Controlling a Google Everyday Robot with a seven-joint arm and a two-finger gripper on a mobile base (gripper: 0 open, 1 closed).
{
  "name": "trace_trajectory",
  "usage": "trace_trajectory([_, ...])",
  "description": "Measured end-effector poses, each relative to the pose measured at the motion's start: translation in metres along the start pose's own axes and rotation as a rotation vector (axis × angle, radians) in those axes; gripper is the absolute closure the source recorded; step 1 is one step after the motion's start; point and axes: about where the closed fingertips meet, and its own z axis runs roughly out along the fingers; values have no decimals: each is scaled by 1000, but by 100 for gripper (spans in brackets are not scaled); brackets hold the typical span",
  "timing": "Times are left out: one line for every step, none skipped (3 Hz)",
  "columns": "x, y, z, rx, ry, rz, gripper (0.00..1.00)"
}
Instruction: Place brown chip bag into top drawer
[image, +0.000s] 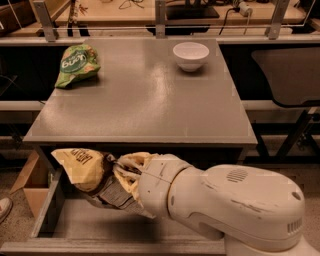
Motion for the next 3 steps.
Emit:
trace_trajectory([25,-6,6,24,68,-16,100])
trace_trajectory([26,-6,7,24,72,-18,82])
trace_trajectory([27,-6,9,20,73,-19,59])
